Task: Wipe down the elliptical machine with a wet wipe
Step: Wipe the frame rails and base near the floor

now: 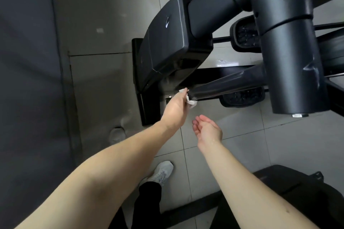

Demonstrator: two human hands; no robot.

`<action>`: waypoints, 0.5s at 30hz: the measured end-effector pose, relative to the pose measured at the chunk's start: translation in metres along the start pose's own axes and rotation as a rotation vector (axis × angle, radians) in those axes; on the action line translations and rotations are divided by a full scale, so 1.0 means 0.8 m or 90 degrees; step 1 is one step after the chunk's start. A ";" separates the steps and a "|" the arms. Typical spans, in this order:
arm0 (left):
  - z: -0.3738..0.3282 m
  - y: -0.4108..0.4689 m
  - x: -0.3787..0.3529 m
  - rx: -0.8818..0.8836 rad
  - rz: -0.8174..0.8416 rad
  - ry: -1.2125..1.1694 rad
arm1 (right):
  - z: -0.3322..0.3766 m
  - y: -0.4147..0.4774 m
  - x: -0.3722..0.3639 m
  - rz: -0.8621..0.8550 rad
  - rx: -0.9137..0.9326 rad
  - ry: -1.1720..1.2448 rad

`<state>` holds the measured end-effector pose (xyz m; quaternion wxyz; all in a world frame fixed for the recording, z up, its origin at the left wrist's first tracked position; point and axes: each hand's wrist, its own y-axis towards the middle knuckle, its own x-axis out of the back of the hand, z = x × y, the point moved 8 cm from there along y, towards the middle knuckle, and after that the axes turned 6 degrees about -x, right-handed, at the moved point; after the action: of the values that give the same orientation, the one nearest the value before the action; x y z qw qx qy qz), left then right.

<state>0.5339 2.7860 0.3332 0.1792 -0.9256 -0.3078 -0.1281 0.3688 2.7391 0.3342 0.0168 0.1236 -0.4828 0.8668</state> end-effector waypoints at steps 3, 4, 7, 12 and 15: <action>0.000 -0.010 -0.003 -0.079 -0.052 0.011 | -0.009 0.014 -0.003 -0.006 -0.008 -0.005; 0.008 -0.005 -0.004 -0.068 -0.045 0.005 | -0.012 0.022 -0.005 -0.006 -0.010 -0.004; 0.072 0.024 -0.028 0.020 0.021 0.042 | -0.021 0.045 -0.016 0.001 -0.014 -0.008; 0.147 0.057 -0.068 0.155 0.034 -0.023 | -0.035 0.084 -0.028 0.011 -0.009 -0.051; 0.167 0.055 -0.080 0.211 0.007 -0.106 | -0.032 0.091 -0.027 0.006 -0.002 -0.057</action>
<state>0.5283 2.7745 0.1794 0.3040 -0.8925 -0.3331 0.0022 0.3738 2.7239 0.2558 -0.0087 0.1601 -0.4847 0.8599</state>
